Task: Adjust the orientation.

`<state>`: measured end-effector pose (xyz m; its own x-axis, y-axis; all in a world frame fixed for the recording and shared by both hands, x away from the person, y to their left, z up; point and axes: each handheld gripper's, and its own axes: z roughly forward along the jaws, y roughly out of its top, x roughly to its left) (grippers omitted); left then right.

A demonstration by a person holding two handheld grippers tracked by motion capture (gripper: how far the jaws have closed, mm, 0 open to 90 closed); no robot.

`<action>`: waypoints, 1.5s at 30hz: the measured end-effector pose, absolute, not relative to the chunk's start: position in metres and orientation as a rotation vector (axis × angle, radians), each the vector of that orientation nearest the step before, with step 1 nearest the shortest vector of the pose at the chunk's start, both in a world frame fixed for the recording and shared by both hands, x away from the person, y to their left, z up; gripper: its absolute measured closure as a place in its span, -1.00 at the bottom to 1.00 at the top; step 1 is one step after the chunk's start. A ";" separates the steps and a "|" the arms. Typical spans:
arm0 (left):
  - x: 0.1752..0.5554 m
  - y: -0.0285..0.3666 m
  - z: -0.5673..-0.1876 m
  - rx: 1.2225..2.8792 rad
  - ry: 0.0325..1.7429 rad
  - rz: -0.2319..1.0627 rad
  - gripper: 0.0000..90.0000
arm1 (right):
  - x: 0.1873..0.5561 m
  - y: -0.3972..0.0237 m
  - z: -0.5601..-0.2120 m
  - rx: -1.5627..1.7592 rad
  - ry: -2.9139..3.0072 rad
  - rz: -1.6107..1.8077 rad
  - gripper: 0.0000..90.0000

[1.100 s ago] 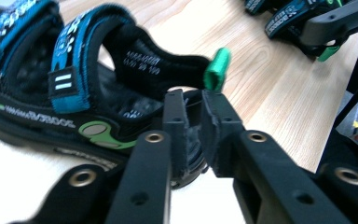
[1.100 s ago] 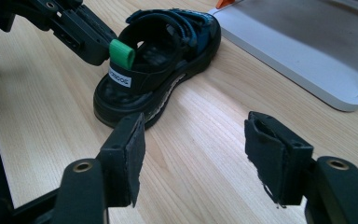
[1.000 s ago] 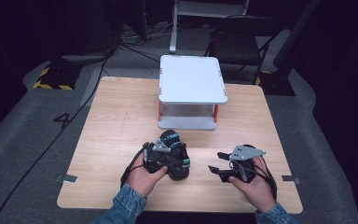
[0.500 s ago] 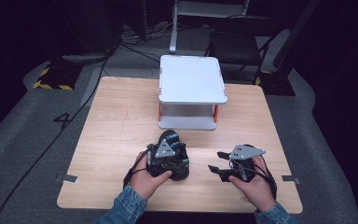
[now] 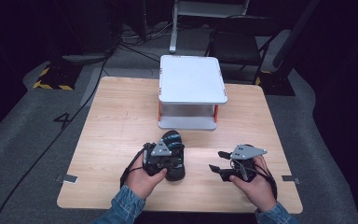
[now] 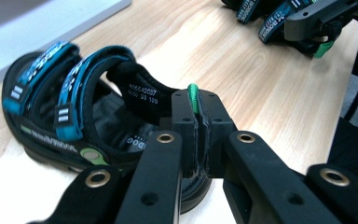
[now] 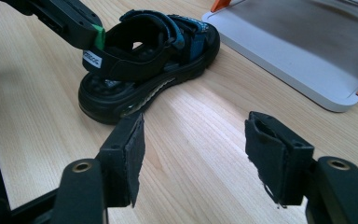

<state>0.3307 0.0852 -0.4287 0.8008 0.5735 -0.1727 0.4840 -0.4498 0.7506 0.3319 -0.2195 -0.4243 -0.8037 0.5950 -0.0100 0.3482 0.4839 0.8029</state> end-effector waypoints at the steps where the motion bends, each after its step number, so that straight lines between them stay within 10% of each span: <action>1: 0.331 0.086 -0.429 2.130 0.773 0.124 0.91 | 0.332 -0.219 -0.424 0.798 2.448 1.224 -0.15; 20: 0.347 0.123 -0.420 2.038 0.896 0.278 -0.23 | 0.338 -0.257 -0.410 0.956 2.392 1.148 -0.15; 45: 0.370 0.167 -0.451 2.106 1.125 0.370 -0.35 | 0.352 -0.334 -0.409 1.289 2.322 0.916 -0.34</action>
